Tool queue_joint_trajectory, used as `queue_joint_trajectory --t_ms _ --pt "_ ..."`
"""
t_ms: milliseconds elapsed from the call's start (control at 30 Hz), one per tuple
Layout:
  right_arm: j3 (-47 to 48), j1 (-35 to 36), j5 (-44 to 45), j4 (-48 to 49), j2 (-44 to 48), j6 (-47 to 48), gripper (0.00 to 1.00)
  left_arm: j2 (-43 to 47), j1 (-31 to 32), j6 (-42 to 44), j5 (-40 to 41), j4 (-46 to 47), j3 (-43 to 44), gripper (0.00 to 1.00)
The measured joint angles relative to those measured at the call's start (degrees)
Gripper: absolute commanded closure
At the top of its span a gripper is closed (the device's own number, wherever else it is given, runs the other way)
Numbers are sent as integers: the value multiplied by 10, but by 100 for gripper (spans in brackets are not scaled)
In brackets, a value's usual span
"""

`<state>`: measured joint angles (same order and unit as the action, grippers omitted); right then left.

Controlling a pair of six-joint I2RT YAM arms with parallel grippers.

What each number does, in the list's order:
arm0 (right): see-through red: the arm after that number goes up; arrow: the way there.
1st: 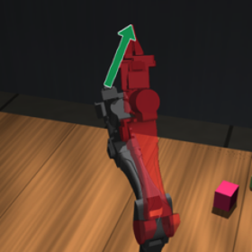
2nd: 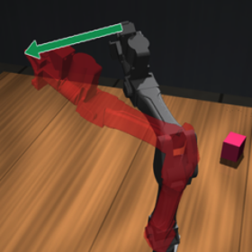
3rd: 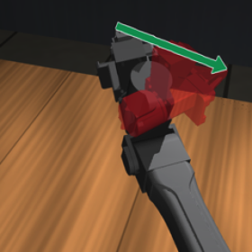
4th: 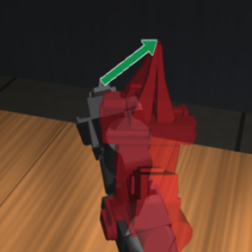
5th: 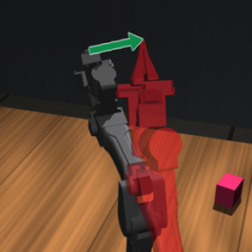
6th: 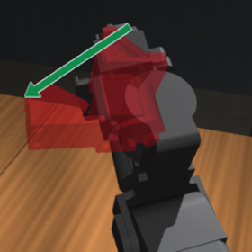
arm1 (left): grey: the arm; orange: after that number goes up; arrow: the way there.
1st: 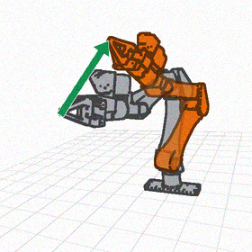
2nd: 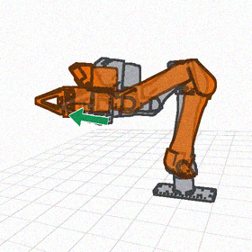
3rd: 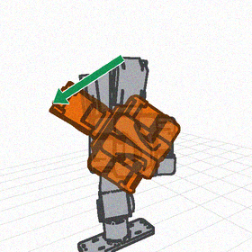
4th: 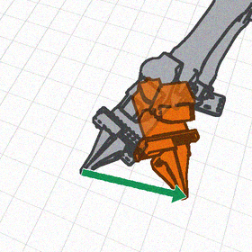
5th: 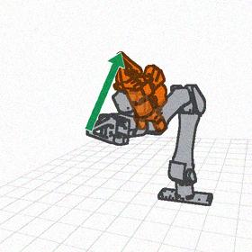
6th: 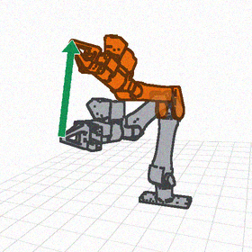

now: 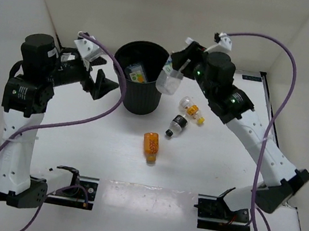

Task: Put the plastic bottles in the bin

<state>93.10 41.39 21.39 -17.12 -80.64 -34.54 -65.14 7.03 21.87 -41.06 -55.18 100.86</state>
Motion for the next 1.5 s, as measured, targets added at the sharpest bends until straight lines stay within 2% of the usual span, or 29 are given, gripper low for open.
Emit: queue_joint_trajectory --t_ms 67,167,267,433,500,867,1233,1300,1367,1433,1467,1500 --pt "49 5 -7 12 -33 14 100 -21 11 -22 -54 3 3 0" --pt "119 15 0 14 -80 20 100 -76 49 -52 -40 3 17 0" --pt "153 28 39 12 -109 2 100 -131 120 -59 52 12 24 0" --pt "168 46 73 1 -142 -72 100 -167 253 -47 228 23 50 0" --pt "168 50 67 4 -151 -86 100 -170 277 -38 269 32 71 0" --pt "128 51 25 55 -136 -104 100 -163 277 -33 386 66 83 0" --pt "112 50 -20 68 -112 -120 100 -192 275 -33 367 63 67 0" --pt "112 50 -30 68 -112 -122 100 -193 274 -33 360 63 67 8" --pt "109 48 -36 69 -111 -127 100 -193 269 -38 355 62 67 26" --pt "100 47 -41 73 -109 -131 100 -194 263 -41 347 60 67 35" --pt "96 47 -45 75 -107 -133 100 -194 259 -42 343 59 67 35" --pt "93 47 -47 76 -106 -134 100 -194 255 -41 337 57 67 26"
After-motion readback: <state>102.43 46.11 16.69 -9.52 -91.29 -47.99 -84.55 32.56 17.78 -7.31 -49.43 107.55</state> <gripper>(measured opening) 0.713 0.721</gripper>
